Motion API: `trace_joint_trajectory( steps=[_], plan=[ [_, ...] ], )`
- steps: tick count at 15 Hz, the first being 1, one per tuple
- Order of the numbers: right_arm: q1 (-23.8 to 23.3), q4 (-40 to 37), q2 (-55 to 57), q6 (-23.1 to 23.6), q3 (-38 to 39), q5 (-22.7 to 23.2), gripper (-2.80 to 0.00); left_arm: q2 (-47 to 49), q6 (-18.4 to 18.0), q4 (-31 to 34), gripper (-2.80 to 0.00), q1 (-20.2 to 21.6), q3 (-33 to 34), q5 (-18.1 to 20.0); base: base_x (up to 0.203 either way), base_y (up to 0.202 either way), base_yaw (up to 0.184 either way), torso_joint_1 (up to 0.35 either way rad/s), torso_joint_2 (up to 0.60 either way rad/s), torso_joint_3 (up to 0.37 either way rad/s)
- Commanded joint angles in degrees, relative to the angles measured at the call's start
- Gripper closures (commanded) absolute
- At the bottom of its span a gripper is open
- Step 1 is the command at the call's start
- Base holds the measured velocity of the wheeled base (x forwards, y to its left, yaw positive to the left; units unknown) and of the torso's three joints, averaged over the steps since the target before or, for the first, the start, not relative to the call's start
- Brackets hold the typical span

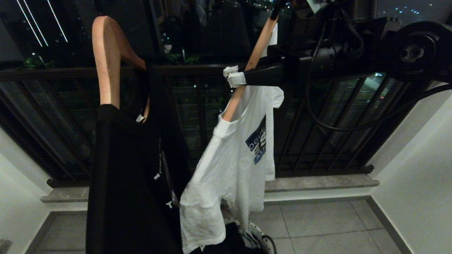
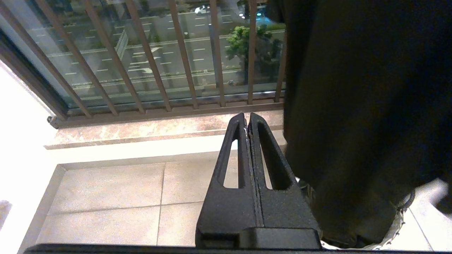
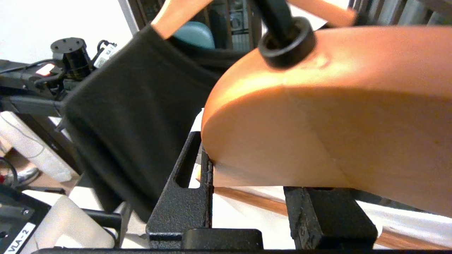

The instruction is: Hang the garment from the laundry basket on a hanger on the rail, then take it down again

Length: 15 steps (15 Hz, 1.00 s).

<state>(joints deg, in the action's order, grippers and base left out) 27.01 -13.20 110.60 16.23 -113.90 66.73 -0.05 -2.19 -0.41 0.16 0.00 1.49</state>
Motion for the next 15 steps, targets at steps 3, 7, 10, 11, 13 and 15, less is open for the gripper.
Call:
trace_joint_trajectory(
  steps=[3, 7, 10, 11, 13, 15],
  plan=[
    [0.0, -0.3, -1.1, 0.1, 0.1, 1.3, 0.0, 0.0, 0.0, 0.0, 0.0, 0.0, 0.2, 0.0, 0.0, 0.0, 0.0, 0.0, 0.0, 0.0],
    [0.4, -0.7, -1.9, 0.1, 0.1, 1.5, 0.0, 0.0, 0.0, 0.0, 0.0, 0.0, 0.2, 0.0, 0.0, 0.0, 0.0, 0.0, 0.0, 0.0],
    [1.5, -1.4, -2.7, 0.1, 0.1, 1.5, 0.0, 0.0, 0.0, 0.0, 0.0, 0.0, 0.2, 0.0, 0.0, 0.0, 0.0, 0.0, 0.0, 0.0],
    [2.0, -1.5, -2.9, 0.1, 0.1, 1.5, 0.0, 0.0, 0.0, 0.0, 0.0, 0.0, 0.2, 0.0, 0.0, 0.0, 0.0, 0.0, 0.0, 0.0],
    [3.2, -1.5, -3.0, 0.0, 0.0, 1.4, 0.0, 0.0, 0.0, 0.0, 0.0, 0.0, 0.2, 0.0, 0.0, 0.0, 0.0, 0.0, 0.0, 0.0],
    [3.7, -1.6, -2.8, -0.1, 0.0, 1.2, 0.0, 0.0, 0.0, 0.0, 0.0, 0.0, 0.1, 0.0, 0.0, 0.0, 0.0, 0.0, 0.0, 0.0]
  ],
)
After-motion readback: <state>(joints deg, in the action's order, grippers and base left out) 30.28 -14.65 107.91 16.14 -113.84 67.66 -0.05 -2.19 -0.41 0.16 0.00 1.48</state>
